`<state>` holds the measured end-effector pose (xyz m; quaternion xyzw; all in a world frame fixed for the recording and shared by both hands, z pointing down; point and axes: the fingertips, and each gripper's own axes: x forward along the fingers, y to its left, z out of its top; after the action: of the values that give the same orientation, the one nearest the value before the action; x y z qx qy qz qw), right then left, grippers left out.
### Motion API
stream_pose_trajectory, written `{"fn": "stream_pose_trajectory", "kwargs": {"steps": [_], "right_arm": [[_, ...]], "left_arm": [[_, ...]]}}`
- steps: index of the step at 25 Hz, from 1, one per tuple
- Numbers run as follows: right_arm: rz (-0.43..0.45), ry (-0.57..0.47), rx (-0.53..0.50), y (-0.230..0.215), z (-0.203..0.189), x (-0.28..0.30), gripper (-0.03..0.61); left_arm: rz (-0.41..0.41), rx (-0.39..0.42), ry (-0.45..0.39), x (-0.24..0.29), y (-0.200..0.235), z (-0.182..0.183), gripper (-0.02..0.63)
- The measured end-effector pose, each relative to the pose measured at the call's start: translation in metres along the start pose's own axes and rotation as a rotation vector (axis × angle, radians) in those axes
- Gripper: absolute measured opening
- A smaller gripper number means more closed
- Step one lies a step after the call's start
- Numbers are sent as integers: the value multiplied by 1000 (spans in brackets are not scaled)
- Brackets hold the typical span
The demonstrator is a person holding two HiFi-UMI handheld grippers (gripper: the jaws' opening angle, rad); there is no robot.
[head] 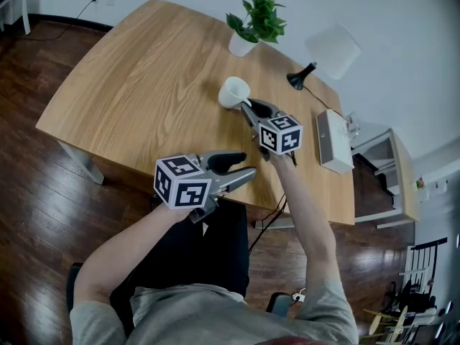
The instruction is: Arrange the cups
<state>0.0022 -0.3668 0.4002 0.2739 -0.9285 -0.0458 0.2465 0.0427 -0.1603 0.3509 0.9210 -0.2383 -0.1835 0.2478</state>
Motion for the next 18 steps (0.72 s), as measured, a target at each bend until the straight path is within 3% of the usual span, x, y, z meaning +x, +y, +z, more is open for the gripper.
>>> {"fn": "stream_pose_trajectory", "kwargs": {"steps": [10,18], "right_arm": [[26,-16,65,5,2,-5,64],[-1,-72,136,-8,0,-49,64]], "left_arm": [[-3,1,-1,-2,-1,0,181],[-3,1,2,-6,0,1,181]]}}
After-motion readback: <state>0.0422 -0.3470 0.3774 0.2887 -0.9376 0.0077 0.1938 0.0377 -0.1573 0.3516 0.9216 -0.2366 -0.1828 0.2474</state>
